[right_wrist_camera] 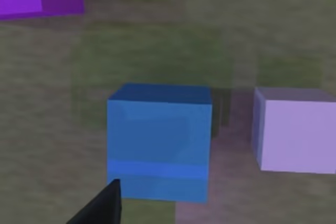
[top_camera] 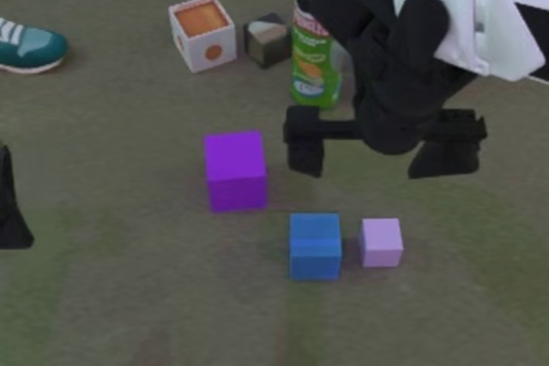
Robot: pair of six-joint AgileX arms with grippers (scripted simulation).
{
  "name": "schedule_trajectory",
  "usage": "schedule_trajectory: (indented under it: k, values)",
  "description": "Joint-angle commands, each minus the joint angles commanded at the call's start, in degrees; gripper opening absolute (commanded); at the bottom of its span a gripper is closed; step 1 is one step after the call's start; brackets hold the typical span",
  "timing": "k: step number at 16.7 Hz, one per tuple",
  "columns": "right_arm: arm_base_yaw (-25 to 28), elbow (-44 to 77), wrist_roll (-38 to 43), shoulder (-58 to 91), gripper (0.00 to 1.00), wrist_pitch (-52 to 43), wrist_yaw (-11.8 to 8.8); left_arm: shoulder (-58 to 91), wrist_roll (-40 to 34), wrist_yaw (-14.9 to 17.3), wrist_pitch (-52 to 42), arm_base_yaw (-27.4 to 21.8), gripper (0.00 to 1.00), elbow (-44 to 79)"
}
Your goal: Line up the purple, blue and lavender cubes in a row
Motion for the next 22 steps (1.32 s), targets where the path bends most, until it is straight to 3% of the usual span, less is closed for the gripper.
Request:
schedule_trajectory:
  k: [5,10,16,22]
  values:
    - [-8.89,-20.32,-9.13,-23.05,1.0,12.09,1.4,27.38,-7.43,0.15,-15.4,-6.51,1.0,24.21]
    - [-19.15,-44.35,-19.33,-50.47,1.0,26.83,1.41,61.25,-15.82,0.21,-33.4,-13.72,1.0,51.01]
    - [-30.18,-70.43,-30.37,-82.47,1.0,44.89,-0.25,94.05,-24.67,0.29,-51.81,-21.26,1.0,78.17]
    - [-37.06,-86.09,-36.79,-103.55,1.0,57.95,-2.79,112.29,-30.19,0.2,-62.14,-25.95,1.0,96.42]
